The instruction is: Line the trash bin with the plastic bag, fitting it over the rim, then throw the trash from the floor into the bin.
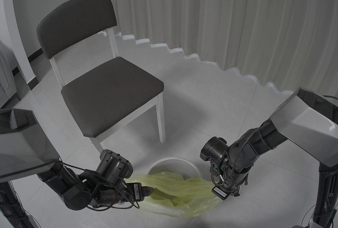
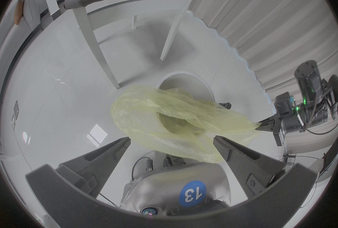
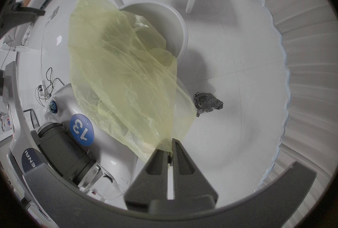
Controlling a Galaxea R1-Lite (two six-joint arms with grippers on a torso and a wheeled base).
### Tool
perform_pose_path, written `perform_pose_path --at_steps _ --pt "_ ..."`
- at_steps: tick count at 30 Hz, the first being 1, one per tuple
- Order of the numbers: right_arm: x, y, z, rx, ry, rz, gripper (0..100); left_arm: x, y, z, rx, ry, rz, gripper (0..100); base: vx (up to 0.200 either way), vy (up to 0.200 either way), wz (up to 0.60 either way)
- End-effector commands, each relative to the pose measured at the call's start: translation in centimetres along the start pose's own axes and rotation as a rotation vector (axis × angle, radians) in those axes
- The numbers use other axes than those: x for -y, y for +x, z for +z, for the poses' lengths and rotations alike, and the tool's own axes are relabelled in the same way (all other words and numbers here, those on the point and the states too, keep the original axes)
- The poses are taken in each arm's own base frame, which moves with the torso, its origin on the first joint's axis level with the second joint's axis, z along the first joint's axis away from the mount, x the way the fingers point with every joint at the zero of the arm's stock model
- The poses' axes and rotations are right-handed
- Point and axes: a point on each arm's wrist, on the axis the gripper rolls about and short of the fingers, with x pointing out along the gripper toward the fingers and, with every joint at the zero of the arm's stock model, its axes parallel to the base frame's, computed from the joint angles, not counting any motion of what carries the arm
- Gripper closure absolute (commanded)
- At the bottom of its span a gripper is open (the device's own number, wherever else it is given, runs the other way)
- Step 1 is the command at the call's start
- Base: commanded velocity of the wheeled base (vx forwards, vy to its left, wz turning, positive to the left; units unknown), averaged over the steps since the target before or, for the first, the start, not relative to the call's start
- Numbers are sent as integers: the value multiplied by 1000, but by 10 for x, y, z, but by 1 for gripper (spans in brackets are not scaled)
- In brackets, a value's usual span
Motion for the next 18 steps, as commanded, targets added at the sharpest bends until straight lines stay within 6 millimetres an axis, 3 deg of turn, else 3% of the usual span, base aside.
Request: perform_pose_path --at_steps 1,2,10,15,18 --pt "5 12 1 -38 9 -9 100 3 6 6 9 -2 -1 0 0 0 0" --pt "7 13 0 -44 13 -10 0 4 8 8 13 -5 -2 0 0 0 0" --pt "25 12 -3 -46 81 -16 0 7 10 26 67 -29 -11 0 0 0 0" --pt "38 -22 0 71 116 -24 0 4 5 32 91 -46 -14 0 0 0 0" --pt "30 -48 19 202 87 9 0 0 1 38 118 -67 -13 0 0 0 0"
